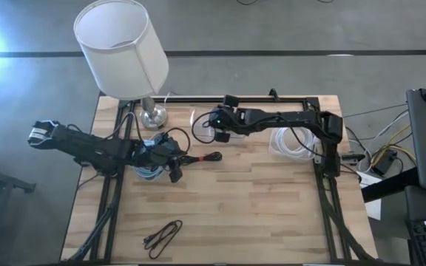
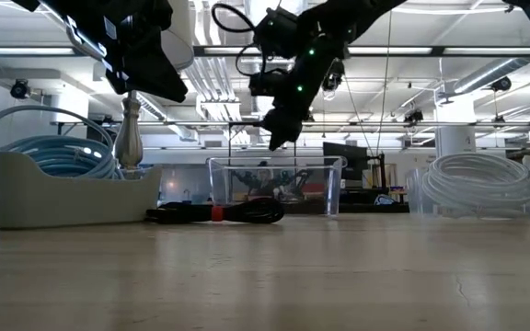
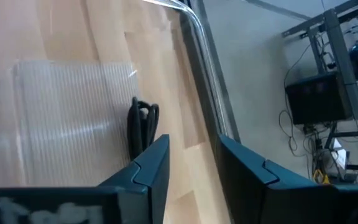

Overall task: Pick & Place USB Port
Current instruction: Put the top black USB cable into the left transparent bin

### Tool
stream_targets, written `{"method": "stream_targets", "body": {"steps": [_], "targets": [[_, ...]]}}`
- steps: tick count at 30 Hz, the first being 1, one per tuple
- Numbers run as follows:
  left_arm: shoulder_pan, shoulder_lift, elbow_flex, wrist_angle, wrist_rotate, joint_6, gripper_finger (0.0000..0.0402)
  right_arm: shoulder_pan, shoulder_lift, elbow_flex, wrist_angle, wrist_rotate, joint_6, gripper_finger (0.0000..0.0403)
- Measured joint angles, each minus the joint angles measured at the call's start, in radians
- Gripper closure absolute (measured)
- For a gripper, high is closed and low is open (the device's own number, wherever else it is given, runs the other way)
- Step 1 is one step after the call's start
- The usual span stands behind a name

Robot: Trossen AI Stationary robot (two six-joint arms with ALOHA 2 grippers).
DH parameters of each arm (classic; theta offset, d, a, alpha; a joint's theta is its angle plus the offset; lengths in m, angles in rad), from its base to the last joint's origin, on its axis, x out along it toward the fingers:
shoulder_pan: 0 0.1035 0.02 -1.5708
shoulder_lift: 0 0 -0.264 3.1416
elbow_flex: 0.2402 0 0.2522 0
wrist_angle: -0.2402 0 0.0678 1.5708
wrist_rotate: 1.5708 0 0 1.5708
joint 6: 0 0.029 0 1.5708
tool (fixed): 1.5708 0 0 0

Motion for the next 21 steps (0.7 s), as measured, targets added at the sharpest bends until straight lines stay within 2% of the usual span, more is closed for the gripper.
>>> {"method": "stream_targets", "body": {"steps": [11,14,18,21], "targets": [[0.0,0.0,0.0,0.009,0.001,0.0,0.0278,0.135,-0.074,0.001,-0.069,-0.021,0.017,0.0251],[0.0,0.0,0.0,0.009,0.001,0.0,0.0278,0.173,-0.078,-0.001,-0.072,-0.135,0.02,0.0247],[0.0,0.0,0.0,0.008,0.001,0.0,0.0278,0.199,-0.078,-0.011,-0.054,-0.377,0.021,0.0246],[-0.001,0.0,0.0,0.008,0.001,0.0,0.0278,0.207,-0.076,-0.045,0.012,-0.454,0.021,0.0245]]}}
